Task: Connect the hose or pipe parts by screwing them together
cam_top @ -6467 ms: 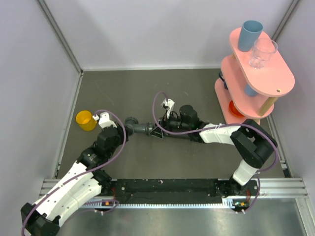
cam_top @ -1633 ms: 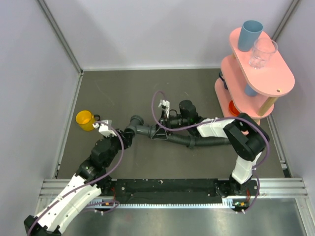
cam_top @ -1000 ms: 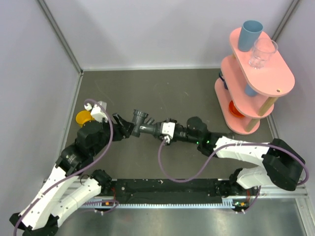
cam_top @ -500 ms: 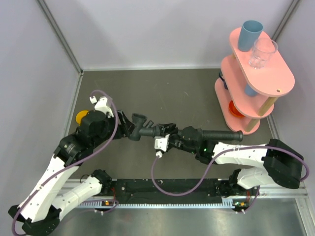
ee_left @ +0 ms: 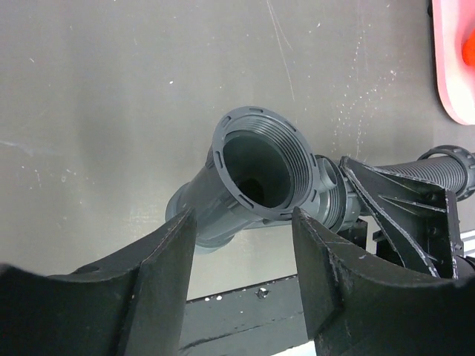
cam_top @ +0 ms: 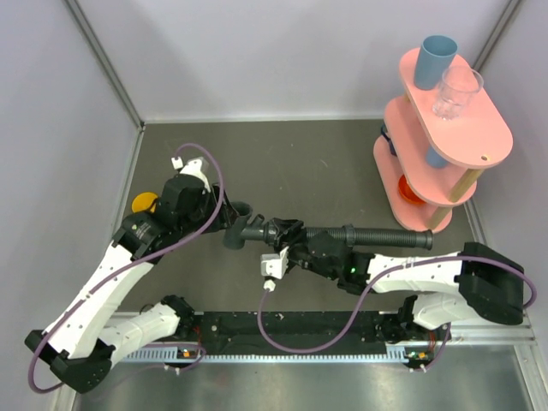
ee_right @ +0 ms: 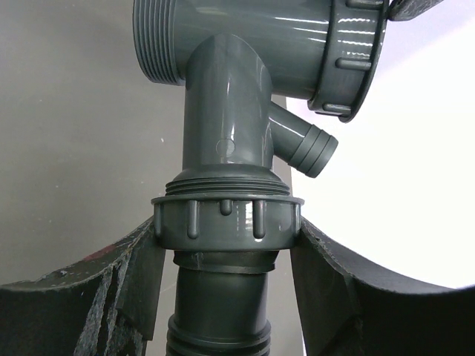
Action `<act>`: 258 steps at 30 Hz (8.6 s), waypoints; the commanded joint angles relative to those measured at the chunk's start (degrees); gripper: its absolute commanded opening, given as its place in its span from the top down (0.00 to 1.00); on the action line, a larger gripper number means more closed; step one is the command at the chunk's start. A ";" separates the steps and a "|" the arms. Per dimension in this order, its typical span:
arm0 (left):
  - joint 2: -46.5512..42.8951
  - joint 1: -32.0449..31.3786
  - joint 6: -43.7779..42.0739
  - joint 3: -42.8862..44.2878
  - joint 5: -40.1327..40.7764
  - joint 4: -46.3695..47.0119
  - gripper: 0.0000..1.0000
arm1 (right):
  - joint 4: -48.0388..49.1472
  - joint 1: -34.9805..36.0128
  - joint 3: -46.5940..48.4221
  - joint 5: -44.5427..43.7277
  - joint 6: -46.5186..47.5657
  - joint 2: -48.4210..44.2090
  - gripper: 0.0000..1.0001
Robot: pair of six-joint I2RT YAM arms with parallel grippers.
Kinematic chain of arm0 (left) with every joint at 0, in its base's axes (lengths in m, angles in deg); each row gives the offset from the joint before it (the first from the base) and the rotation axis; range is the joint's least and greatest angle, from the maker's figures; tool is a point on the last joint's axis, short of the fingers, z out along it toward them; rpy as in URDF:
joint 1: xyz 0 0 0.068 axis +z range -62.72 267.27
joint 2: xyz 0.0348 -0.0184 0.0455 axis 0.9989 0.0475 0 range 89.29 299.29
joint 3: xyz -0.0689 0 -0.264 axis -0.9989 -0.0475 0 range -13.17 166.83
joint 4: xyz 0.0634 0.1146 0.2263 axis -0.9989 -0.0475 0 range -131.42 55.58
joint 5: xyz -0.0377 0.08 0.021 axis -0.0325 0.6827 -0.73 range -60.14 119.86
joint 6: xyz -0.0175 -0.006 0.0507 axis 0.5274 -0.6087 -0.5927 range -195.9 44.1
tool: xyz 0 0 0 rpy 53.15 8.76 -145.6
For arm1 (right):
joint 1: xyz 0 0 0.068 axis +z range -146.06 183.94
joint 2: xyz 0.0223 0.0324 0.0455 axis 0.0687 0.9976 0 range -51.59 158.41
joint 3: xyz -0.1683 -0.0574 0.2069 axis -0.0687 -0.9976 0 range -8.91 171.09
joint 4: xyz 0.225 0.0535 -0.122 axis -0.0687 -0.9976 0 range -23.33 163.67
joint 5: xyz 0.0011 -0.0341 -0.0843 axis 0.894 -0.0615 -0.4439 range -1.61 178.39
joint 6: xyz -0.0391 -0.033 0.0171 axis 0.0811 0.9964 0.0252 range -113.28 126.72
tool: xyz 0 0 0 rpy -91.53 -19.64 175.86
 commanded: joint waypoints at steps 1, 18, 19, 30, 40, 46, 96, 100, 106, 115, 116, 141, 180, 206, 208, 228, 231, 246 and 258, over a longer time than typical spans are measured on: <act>0.46 0.25 -0.82 -0.29 1.61 1.30 0.42 | 6.75 1.21 0.50 -2.30 2.68 0.34 1.00; 2.75 3.32 -0.91 -3.46 0.12 4.65 0.38 | 9.56 2.53 -0.99 -5.03 4.79 3.95 1.00; 2.93 3.41 -1.09 -4.07 -0.50 5.17 0.38 | 10.00 2.62 -1.08 -5.29 4.88 4.03 1.00; -0.93 3.59 -5.13 -15.12 -14.64 16.07 0.97 | 3.60 -1.68 3.92 3.04 -9.60 2.55 1.00; -17.28 3.59 -4.07 -36.93 -19.40 42.35 1.00 | 2.18 -18.64 8.58 35.21 -39.46 -0.28 1.00; -16.24 3.59 -0.58 -41.52 -17.81 44.29 1.00 | 14.55 -27.51 6.83 49.19 -56.72 -0.09 1.00; -4.99 17.48 -6.10 -4.95 -36.53 15.37 0.21 | 5.78 -9.69 -3.54 11.24 -8.93 -11.43 1.00; -2.44 17.56 -7.50 -5.56 -35.92 14.85 0.21 | 7.02 -7.67 -4.51 10.53 -8.30 -12.22 1.00; -1.03 17.56 -8.91 -8.02 -34.87 14.85 0.22 | 8.42 -6.96 -4.68 9.91 -8.13 -11.87 1.00; 0.38 18.00 -5.58 -14.34 -43.47 23.00 0.22 | 10.09 -6.00 -4.60 11.49 -8.39 -11.44 1.00; 0.47 18.09 -4.09 -15.05 -45.83 25.63 0.23 | 10.35 -6.08 -4.51 11.93 -9.26 -11.26 1.00; -5.25 18.09 -11.82 -31.41 -52.01 46.84 1.00 | -10.83 -27.19 10.62 48.34 -44.19 -7.03 0.34; -13.68 20.20 -13.98 -38.52 -56.65 62.75 1.00 | -13.80 -21.45 13.92 43.51 -40.81 -3.19 0.87; -4.90 19.85 4.26 -25.01 -42.61 41.15 1.00 | -8.99 -17.35 3.15 19.17 -30.56 -8.09 0.01; -4.37 19.85 6.99 -23.07 -41.55 38.68 1.00 | -6.00 -14.88 0.86 13.45 -26.16 -9.06 0.01; -2.61 20.64 13.68 -22.97 -45.94 34.62 1.00 | 17.30 -0.20 -0.91 -8.28 -9.88 3.08 0.54; -2.26 20.64 7.37 -23.59 -48.57 36.11 1.00 | 12.40 -0.63 0.76 -4.34 -14.08 1.49 0.72; -18.07 19.94 -23.31 -43.01 -51.32 56.69 1.00 | -18.57 -27.18 24.50 56.14 -47.06 8.07 0.84; -10.62 20.02 -4.10 -32.84 -43.75 46.94 1.00 | -3.98 -24.90 5.88 39.02 -39.00 -4.29 0.01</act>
